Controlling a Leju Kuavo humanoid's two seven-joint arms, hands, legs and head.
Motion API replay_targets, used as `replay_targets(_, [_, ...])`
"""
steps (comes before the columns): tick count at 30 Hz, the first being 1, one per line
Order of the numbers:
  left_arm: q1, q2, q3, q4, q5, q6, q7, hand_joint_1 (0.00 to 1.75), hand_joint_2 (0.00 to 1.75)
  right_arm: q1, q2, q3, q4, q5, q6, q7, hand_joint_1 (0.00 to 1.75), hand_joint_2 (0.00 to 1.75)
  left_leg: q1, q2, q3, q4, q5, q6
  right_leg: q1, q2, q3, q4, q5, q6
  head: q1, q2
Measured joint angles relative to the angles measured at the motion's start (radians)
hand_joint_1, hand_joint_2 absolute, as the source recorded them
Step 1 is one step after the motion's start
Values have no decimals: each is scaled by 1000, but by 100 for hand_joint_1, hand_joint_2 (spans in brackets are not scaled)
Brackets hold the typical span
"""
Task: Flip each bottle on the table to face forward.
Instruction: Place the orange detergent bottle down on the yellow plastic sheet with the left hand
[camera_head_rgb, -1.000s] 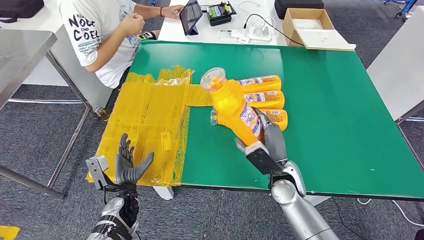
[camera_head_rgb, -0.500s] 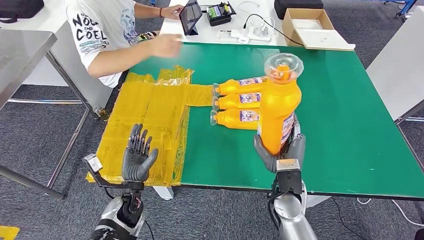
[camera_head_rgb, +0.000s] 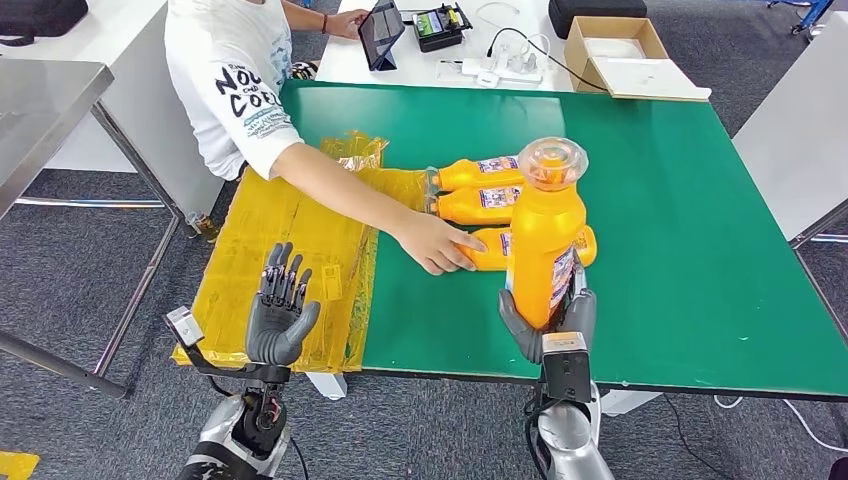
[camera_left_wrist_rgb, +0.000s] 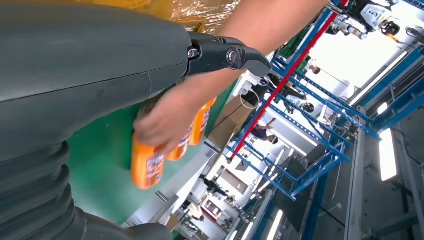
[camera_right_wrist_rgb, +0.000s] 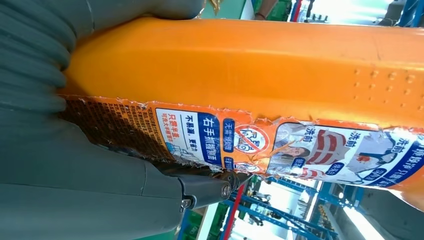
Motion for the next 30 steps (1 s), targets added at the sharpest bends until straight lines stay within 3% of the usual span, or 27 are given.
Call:
replay_targets(10, [11, 19, -66, -54, -52, -68, -17, 0, 175, 3, 43, 55, 180, -100, 91, 0, 175, 175, 0, 0, -1, 0, 0, 0, 0, 0, 0, 0, 0, 0, 0, 0])
replay_targets(17, [9, 29, -107, -66, -140, -43, -33, 0, 175, -49, 89, 155, 331, -75, 136, 0, 175, 175, 0, 0, -1, 0, 0, 0, 0, 0, -1, 0, 0, 0, 0, 0])
replay_targets(30, [-5, 43, -161, -56, -157, -62, -14, 0, 175, -167, 175, 216, 574, -5, 140, -1, 175, 175, 0, 0, -1, 0, 0, 0, 0, 0, -1, 0, 0, 0, 0, 0])
